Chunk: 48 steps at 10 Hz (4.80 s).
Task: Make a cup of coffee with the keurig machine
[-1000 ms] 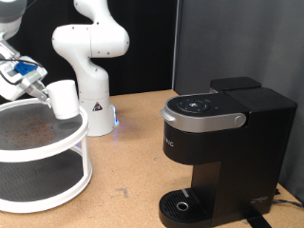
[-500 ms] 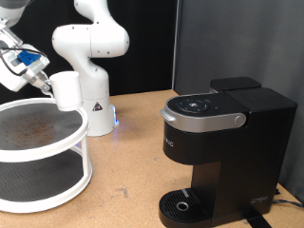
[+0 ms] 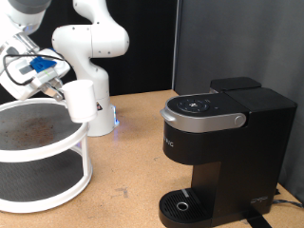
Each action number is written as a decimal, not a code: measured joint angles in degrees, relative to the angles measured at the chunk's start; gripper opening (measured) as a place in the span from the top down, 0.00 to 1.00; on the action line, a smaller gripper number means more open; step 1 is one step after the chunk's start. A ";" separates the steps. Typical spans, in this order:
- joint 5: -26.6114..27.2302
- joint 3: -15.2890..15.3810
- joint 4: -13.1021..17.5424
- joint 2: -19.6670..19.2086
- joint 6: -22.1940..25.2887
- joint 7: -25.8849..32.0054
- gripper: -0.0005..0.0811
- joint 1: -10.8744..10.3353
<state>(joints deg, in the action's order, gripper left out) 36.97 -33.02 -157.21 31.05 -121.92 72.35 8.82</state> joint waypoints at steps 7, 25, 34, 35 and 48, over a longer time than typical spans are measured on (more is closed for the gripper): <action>10.17 7.40 0.67 -3.65 -9.34 -3.77 0.90 -8.73; 55.34 17.42 3.99 -30.44 -30.66 22.07 0.90 -22.50; 71.25 21.81 11.17 -38.94 -28.27 33.63 0.90 -23.14; 71.71 22.33 11.17 -39.00 -28.28 33.75 0.90 -23.19; 81.98 25.02 14.18 -44.93 -28.45 41.07 0.86 -23.32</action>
<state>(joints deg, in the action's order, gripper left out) 118.95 -8.00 -143.04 -13.88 -150.37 113.41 -14.51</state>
